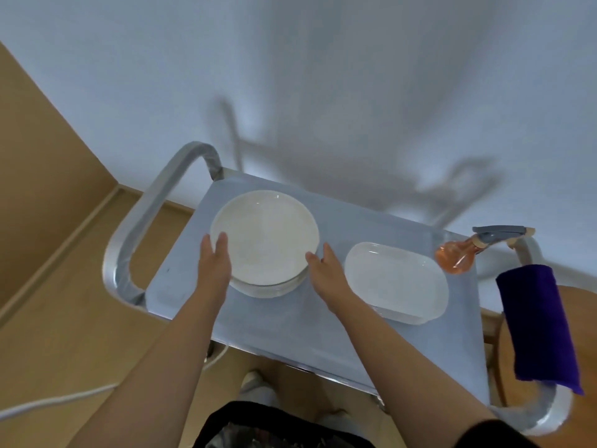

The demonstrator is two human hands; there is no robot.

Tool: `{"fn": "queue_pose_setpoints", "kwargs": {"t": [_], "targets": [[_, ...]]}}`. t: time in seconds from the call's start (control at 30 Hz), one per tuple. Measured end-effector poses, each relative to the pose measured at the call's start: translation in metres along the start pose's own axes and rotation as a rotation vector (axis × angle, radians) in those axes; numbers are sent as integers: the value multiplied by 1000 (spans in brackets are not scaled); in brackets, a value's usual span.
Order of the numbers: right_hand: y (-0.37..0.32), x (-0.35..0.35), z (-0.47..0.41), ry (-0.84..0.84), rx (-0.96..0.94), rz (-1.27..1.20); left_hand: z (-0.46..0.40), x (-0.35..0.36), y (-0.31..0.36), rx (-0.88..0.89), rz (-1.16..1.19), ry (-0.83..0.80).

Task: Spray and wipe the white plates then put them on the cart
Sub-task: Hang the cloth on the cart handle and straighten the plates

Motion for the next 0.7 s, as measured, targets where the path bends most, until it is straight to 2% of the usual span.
{"fn": "queue_pose_setpoints", "kwargs": {"t": [0.23,0.4,0.53,0.6,0.7], "targets": [[-6,18,-10,103,34,-96,-33,-10,-7,-37,-55,-175],[-7,23,-13,155,55,-235,-35,-5,-15,4,66,-212],[-6,26,-15,201,70,-294,-36,-10,-18,48,71,-239],[-6,27,-15,216,67,-296,-38,-11,-19,63,-5,-222],[-6,27,-12,247,66,-304,-38,-13,-16,38,-281,-141]]}}
Point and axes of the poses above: each hand's wrist, its own z-axis away from the middle knuckle, its own x-axis out of the palm, y = z × x, the point moved 5 cm from there along -z, towards the middle knuckle, and after that the axes turned 14 degrees about -y, right-handed, at the moved point
